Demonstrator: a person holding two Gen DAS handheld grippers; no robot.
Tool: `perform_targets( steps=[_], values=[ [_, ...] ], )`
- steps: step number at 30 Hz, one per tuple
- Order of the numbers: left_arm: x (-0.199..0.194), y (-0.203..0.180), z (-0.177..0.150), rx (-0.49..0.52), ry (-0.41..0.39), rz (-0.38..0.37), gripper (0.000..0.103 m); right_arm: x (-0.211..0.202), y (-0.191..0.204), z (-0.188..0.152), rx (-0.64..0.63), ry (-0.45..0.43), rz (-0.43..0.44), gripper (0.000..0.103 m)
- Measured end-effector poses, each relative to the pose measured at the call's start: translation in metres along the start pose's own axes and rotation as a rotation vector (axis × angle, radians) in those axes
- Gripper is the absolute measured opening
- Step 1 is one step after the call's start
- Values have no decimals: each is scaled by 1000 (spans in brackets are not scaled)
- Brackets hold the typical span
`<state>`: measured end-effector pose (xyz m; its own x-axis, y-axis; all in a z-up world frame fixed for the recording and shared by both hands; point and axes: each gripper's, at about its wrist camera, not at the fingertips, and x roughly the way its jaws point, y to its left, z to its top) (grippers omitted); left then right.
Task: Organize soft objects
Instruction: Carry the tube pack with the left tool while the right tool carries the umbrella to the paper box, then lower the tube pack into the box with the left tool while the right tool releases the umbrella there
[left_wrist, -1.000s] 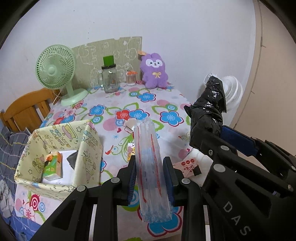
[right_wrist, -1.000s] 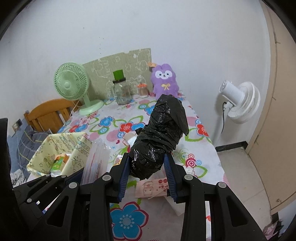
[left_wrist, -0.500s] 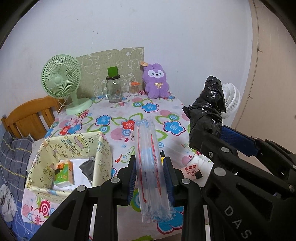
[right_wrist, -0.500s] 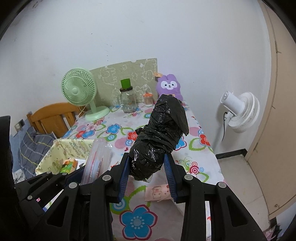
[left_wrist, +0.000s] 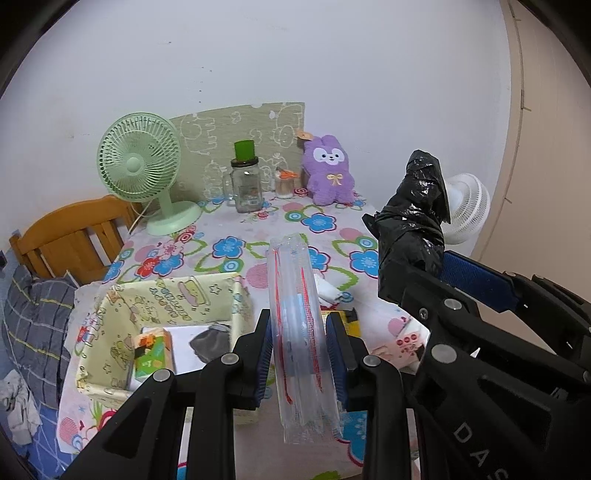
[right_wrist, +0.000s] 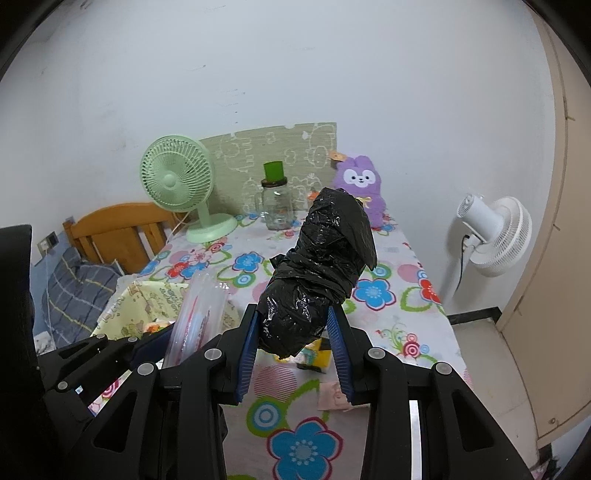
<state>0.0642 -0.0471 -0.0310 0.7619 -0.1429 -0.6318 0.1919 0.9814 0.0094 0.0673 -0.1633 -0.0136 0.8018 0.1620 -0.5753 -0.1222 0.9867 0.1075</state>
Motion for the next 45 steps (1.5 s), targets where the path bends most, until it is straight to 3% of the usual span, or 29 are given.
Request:
perform_targets(
  steps=[45],
  values=[
    [39,125,-16,-103,83,132,31,83,112,4,-115,106,141,40]
  ],
)
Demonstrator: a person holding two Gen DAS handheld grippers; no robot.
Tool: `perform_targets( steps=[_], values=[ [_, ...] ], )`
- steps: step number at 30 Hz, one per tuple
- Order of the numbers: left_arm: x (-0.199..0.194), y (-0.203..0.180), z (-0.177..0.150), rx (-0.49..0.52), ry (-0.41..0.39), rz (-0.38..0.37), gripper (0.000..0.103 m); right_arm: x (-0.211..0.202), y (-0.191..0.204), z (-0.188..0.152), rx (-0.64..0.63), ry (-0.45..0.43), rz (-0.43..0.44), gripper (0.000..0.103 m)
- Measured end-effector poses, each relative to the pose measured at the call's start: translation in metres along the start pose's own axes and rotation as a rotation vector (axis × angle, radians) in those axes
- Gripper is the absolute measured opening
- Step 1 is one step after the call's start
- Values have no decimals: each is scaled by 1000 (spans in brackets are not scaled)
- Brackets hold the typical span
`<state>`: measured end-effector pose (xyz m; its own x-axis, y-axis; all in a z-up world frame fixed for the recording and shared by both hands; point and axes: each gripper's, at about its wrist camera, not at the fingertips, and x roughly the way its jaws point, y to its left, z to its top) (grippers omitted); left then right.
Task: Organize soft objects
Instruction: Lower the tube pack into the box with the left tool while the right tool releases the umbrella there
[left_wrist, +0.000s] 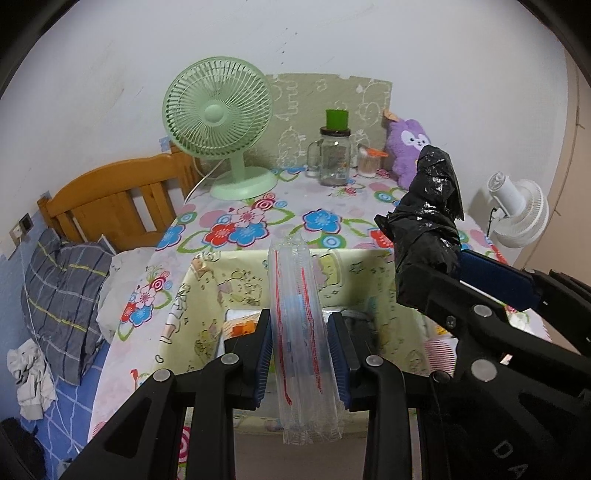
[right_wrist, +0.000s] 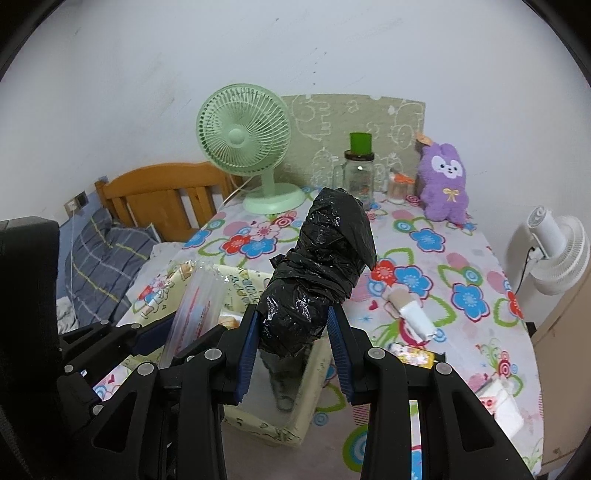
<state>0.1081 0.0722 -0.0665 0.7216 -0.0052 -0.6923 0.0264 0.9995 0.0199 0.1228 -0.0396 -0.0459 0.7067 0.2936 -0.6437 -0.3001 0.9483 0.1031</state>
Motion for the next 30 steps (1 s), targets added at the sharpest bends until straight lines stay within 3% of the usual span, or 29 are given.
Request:
perform_targets(
  steps=[20,25,27,30],
  values=[
    [38,45,-8,-29,67,68,31,44,36,-4,-51,108,93,40],
    [41,47,-12,-27,85,71,40,52,43,-5,-61,138,123,40],
    [41,48,-13,-29,90,70,53,55,45,-5,-64,146,128,40],
    [41,48,-14,-28,89,64,63,57,46,-6,-65,159,139,41]
  ],
)
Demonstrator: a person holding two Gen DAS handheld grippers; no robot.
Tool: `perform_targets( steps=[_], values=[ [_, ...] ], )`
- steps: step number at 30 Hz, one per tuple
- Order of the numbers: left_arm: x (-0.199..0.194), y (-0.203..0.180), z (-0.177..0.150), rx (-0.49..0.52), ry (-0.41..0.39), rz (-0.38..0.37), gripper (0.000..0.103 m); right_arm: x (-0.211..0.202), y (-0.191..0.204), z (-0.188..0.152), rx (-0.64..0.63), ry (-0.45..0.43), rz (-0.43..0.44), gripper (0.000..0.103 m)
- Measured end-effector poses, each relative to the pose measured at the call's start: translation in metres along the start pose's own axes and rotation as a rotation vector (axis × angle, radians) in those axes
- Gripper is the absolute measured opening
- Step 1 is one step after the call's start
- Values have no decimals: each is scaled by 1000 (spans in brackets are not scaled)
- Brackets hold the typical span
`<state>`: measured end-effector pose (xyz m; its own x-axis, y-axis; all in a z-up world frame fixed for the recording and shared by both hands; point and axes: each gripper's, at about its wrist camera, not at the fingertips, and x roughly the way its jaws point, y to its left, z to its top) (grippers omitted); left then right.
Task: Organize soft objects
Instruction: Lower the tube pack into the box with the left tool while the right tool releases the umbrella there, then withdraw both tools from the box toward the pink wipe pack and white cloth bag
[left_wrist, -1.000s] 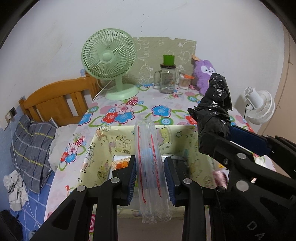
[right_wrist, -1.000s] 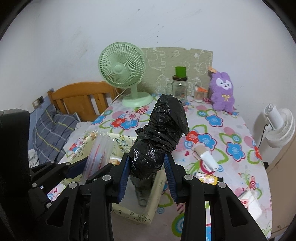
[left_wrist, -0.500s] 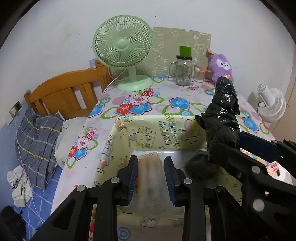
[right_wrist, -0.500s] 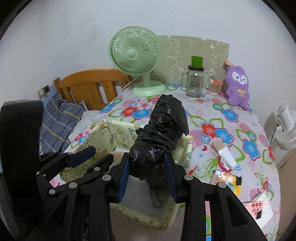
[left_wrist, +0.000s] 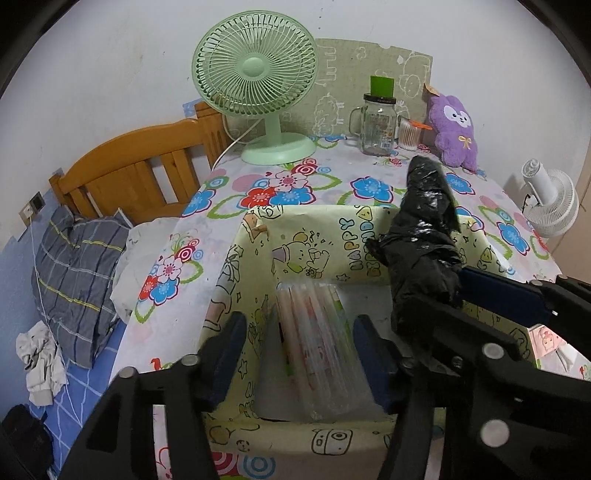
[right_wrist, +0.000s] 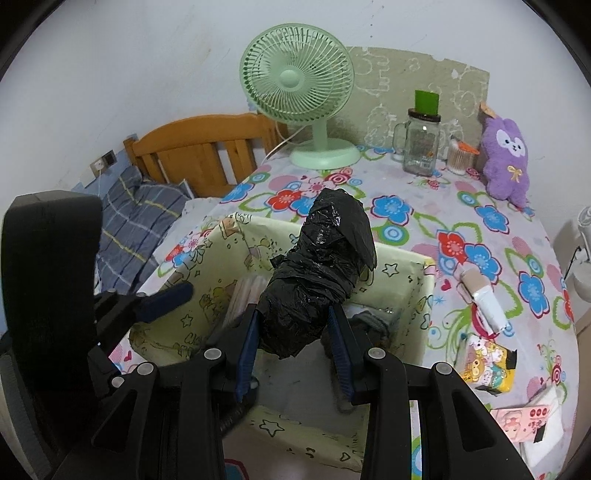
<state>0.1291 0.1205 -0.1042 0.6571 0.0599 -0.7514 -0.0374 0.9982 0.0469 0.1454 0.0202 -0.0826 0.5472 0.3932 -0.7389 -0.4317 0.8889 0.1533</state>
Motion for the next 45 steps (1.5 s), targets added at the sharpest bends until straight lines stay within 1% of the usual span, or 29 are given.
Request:
perform_targets(
  steps=[1,3,4,6,8,10,11,14,20,32,36,40,45],
  values=[
    [-1,0,-1,4,1,-2,65,1,0,0,-1,3,1,42],
    [-3,-2,-2,11,-3,-3,76,2,-1,-1,7,8,0,43],
    [-4,-3,-2,14,-8,0,79,2,-2,-1,14,11,6,45],
    [-6,-3,-4,15,-9,-5,81,3,-4,-2,22,21,10,51],
    [-8,-3,-6,8,-6,-11,84,1,-6,-4,29,20,2,66],
    [-10,-4,-6,2,-6,-14,85,-1,-8,-5,37,17,0,74],
    [-11,-4,-7,0,-8,-15,86,-2,-9,-6,43,14,0,78],
    [-14,-7,-7,0,-13,-13,88,-7,-11,-7,51,3,-11,82],
    [-22,-16,-7,5,-23,-15,93,-18,-18,-10,65,-16,-29,88],
    [-45,-37,-3,2,-72,-52,103,-48,-37,-13,86,-76,-61,94],
    [-52,-46,-1,5,-84,-61,103,-59,-43,-14,93,-96,-71,95],
    [-59,-55,0,9,-91,-54,103,-69,-50,-17,98,-112,-82,96],
    [-69,-68,2,20,-118,-65,103,-83,-58,-19,104,-136,-92,96]
  ],
)
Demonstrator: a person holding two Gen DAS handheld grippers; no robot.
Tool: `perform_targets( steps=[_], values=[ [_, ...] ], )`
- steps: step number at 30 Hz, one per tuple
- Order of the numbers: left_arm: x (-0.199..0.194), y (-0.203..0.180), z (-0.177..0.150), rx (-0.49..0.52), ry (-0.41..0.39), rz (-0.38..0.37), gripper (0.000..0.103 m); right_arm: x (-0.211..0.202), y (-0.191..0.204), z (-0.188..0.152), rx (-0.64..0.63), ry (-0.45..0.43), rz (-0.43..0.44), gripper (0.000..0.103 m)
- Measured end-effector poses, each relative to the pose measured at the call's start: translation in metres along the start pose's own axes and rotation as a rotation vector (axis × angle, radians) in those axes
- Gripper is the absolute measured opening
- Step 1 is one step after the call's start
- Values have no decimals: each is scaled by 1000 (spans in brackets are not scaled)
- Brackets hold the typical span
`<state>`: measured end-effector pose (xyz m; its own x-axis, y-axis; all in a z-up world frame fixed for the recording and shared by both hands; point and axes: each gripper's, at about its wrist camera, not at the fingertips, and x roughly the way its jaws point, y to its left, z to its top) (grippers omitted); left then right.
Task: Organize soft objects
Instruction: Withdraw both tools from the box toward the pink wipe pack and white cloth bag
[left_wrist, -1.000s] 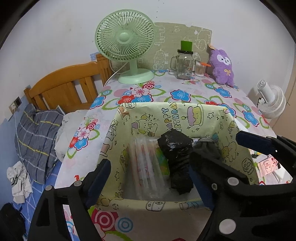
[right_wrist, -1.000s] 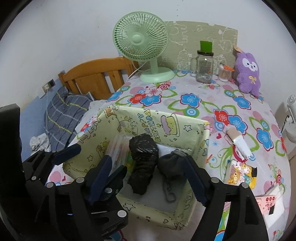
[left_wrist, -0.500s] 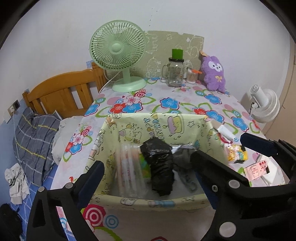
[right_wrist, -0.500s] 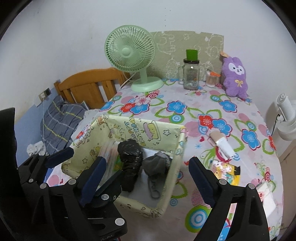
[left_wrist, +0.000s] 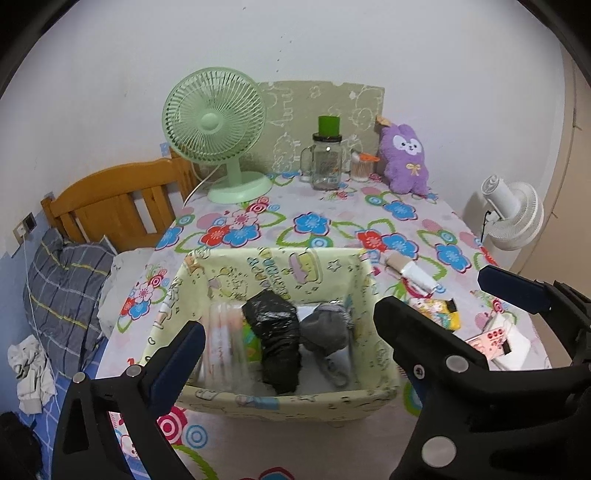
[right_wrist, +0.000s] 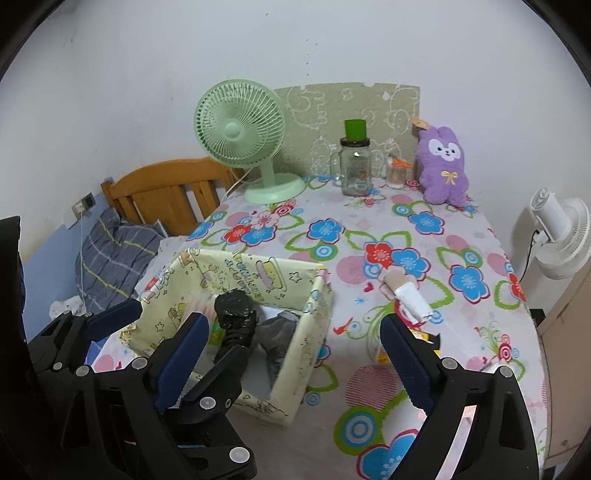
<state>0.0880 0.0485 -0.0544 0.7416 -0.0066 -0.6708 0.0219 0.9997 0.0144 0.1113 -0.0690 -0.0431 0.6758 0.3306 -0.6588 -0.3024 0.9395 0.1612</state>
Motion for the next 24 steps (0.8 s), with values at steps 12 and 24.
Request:
perform_targets(
  steps=[12,24],
  values=[
    [-16,-32,6,6,-34,-24,103,-32,-29,0,21,-63,-45,101],
    [-22,-63,7,9,-48,-43,103,-58,-56,-4,24,-123,-106,103]
  ],
)
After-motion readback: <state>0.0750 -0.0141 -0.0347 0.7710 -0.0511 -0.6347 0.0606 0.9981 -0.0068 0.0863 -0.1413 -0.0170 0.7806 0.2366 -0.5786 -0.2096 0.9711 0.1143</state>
